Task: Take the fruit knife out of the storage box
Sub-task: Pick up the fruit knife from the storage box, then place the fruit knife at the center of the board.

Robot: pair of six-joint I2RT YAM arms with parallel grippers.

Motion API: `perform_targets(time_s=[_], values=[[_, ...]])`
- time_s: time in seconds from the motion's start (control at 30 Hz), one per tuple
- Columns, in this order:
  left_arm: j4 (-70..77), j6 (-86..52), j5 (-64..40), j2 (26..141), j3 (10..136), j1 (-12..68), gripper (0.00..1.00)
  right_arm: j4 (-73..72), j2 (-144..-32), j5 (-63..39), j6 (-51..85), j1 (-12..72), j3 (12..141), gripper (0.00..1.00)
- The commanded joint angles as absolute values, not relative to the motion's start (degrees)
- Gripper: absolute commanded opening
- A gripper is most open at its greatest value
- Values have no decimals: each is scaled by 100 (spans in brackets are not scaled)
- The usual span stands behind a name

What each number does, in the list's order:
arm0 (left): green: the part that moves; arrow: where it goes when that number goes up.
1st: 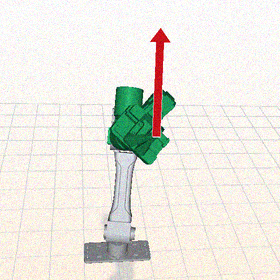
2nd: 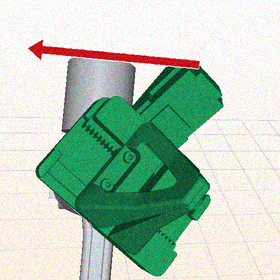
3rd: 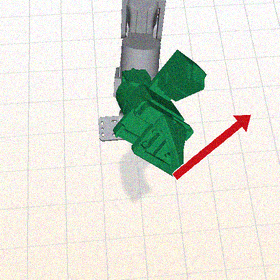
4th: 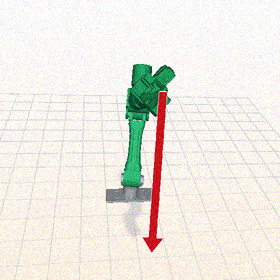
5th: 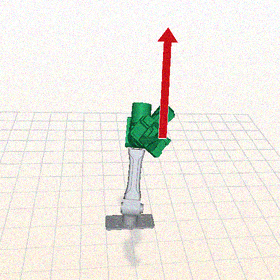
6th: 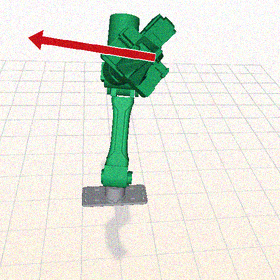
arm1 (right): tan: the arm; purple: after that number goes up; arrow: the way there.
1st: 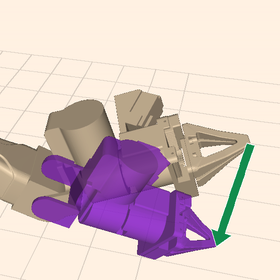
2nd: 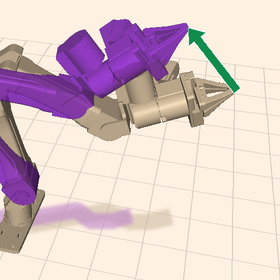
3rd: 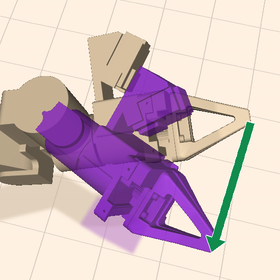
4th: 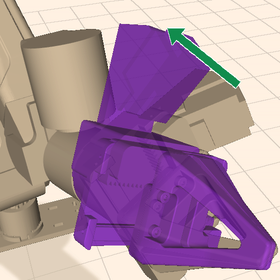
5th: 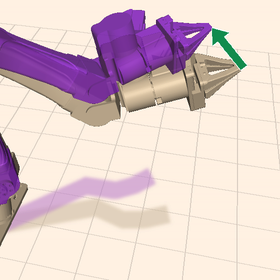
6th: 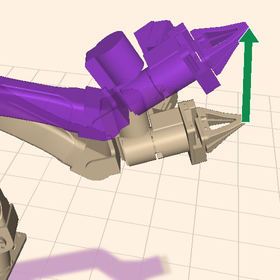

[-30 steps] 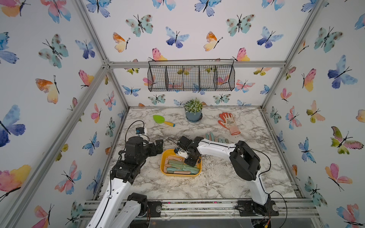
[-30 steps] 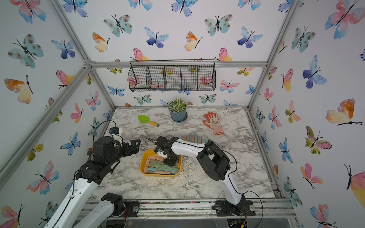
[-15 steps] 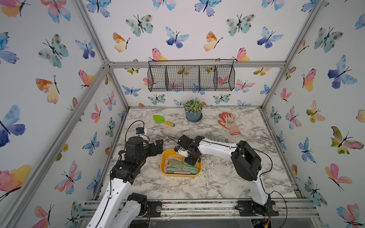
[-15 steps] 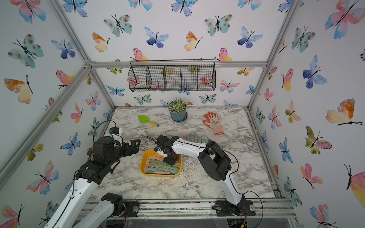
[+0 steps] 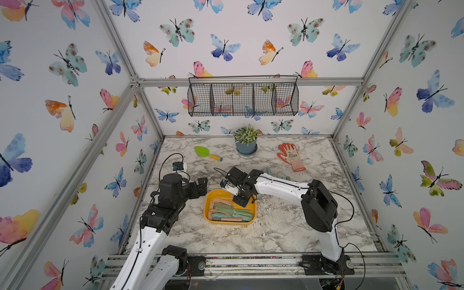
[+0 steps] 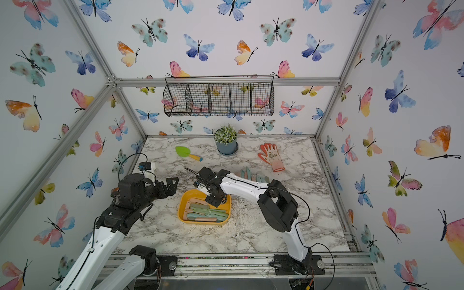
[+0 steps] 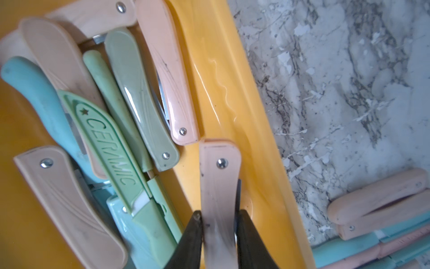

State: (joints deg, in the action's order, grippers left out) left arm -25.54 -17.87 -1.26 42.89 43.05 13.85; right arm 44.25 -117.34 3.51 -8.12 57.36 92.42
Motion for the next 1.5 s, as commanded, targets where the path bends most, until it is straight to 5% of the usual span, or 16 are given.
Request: perform_targets(time_s=[0.0,0.37,0.83,1.2,1.47], values=[[-2514,-1748,-94,4205,4360,1349,98,4386,-11437,558,-641,5748,9381,26],[-2496,-1740,-175,4194,4351,1354,99,4242,-10790,554,-141,5261,9170,23],[-2222,-1626,-1525,4483,4245,1457,98,3916,-9818,738,568,3429,7863,24],[-2191,-1600,-1688,4645,4228,1863,98,3542,-9420,273,811,1545,6799,24],[-2275,-1591,-1465,4686,4271,1863,98,3286,-9819,-47,826,1206,6631,24]])
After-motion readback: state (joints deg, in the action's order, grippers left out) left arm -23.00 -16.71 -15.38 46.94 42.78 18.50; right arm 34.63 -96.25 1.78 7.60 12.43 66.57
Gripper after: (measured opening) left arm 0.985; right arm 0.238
